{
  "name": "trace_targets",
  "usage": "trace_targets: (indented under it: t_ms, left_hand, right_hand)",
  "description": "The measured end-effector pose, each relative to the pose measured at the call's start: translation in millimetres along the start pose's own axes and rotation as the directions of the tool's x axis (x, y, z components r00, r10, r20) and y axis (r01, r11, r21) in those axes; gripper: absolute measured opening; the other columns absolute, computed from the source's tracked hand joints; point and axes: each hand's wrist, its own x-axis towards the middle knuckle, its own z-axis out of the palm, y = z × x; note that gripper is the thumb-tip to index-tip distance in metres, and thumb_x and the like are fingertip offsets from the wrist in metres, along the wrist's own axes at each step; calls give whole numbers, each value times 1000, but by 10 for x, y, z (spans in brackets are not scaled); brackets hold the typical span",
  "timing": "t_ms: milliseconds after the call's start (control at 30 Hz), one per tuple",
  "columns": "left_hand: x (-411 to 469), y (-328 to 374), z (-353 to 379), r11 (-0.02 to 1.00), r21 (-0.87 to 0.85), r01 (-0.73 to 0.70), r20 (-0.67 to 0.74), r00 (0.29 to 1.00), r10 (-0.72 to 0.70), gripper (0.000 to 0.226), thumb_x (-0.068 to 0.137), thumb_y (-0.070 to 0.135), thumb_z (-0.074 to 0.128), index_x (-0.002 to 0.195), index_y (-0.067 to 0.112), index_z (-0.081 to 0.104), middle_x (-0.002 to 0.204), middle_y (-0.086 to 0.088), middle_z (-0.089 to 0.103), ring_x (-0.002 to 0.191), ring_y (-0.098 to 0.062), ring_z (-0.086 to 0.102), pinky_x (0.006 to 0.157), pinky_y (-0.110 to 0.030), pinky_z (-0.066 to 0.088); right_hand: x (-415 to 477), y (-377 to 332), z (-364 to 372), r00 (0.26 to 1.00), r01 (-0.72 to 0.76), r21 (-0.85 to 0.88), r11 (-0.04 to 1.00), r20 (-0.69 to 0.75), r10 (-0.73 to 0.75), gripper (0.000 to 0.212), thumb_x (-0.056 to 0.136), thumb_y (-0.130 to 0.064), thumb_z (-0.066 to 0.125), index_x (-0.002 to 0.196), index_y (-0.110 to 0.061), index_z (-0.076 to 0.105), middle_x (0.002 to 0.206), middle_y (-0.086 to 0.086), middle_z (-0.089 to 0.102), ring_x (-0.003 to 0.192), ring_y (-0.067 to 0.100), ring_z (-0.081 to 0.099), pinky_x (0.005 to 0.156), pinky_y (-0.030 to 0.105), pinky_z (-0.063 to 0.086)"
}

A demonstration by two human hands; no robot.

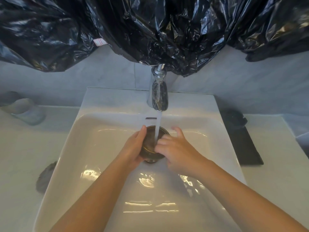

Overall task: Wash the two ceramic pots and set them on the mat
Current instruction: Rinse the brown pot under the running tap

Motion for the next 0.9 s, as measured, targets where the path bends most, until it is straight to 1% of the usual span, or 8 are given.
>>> trace_targets:
  t_ms: [133,233,300,467,533,700,800,900]
  left_hand:
    - [22,44,24,999,50,-14,32,999,12,43,101,41,38,119,10,62,110,-17,70,102,-32,68,91,-54,52]
    - [63,73,-42,999,36,7,12,1000,-7,46,100,43,39,120,7,61,110,-19,70,103,-35,67,92,-57,50]
    - [82,69,-66,999,35,9,16,1000,-10,48,100,43,39,121,6,61,111,-19,70,104,-35,67,93,-56,49]
    - [87,50,-96,999,36,38,41,998,-39,48,100,44,37,117,7,63,108,-18,71,100,-31,69,86,-48,56]
    - [103,51,-106,998,43,41,46,998,-43,49,100,45,39,119,7,62,109,-18,71,100,-32,68,83,-47,56]
    - [142,62,-112,995,74,68,50,996,-72,48,99,46,41,118,7,62,108,-17,71,100,-32,69,87,-51,55]
    - [159,51,-108,994,75,85,74,993,-91,51,98,48,42,120,7,62,110,-18,70,102,-33,68,93,-53,51]
    - [179,57,-127,994,82,77,76,994,-84,49,99,47,41,116,8,64,108,-17,71,99,-32,69,88,-49,54]
  right_hand:
    - [68,-42,-115,991,-72,-61,996,109,78,49,79,-12,56,127,-19,52,122,0,52,123,23,46,116,64,-3]
    - [41,-81,-154,984,-65,-73,995,160,76,34,84,-22,47,116,-17,55,114,0,51,116,22,48,117,63,-9]
    - [36,-133,-130,981,-41,-14,999,187,43,49,80,-36,28,116,-16,56,114,-2,51,115,21,48,117,62,-8]
    - [62,-90,-99,990,-39,-44,998,134,45,40,84,-25,42,120,-17,57,123,-2,53,124,22,47,115,59,-15]
    - [60,-118,-76,992,-7,-9,1000,129,8,59,79,-36,25,127,-18,55,127,-2,53,124,22,48,114,61,-15]
    - [68,-51,-8,993,-34,6,999,114,33,40,86,-36,58,123,-22,56,123,-6,52,125,19,47,114,59,-17]
    - [55,-49,-16,995,4,33,999,100,-7,69,82,-61,61,140,-27,46,143,-10,45,138,15,37,115,63,-14]
    - [8,-28,-48,997,-13,31,999,71,11,63,83,-66,57,133,-28,54,130,-11,54,130,16,45,117,61,-14]
